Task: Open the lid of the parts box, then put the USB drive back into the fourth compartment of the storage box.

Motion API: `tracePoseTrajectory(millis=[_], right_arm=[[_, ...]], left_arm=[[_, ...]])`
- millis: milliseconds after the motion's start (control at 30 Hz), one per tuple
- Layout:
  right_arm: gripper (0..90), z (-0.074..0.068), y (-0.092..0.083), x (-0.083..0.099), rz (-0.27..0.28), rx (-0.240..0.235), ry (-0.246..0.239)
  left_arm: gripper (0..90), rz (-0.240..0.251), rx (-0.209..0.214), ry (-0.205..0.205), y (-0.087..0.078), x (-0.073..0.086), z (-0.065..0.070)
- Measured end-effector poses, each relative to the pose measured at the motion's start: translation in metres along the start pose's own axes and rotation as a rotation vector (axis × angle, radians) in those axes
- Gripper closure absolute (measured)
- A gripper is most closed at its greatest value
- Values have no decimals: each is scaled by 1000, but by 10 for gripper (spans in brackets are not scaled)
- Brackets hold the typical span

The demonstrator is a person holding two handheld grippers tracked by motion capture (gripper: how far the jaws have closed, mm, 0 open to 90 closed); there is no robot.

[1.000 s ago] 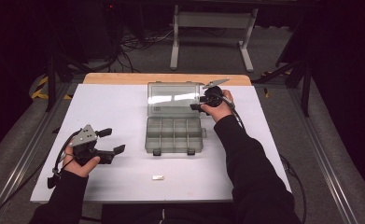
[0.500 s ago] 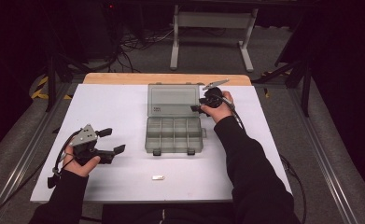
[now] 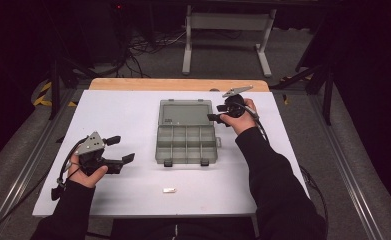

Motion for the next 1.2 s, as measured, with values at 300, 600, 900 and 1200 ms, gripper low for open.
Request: tracePoseTrajectory(millis=[300,600,900,1200], right_arm=[[305,-35,-31,-10,58,-68,-61],[254,-72,-49,-11,81,-112,-140],[241,-103,-61,-10,86,-164,-204],[127,-132,-60,-6,59,-207,-261]], left_arm=[[169,-2,1,3,0,0,0],[166,-4,-1,6,-2,0,-1],[163,-7,-5,4,-4,1,-1],[162,-8,-6,-2,-5,1,-2]])
Point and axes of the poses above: each handheld gripper's, and its own axes: y roughly forward along the jaws, x roughly out of its underside, z roughly to its right, the point moved 6 cm from there along y, roughly forward along the jaws, and after that the axes turned 3 degrees about z, right-handed, at the moved point
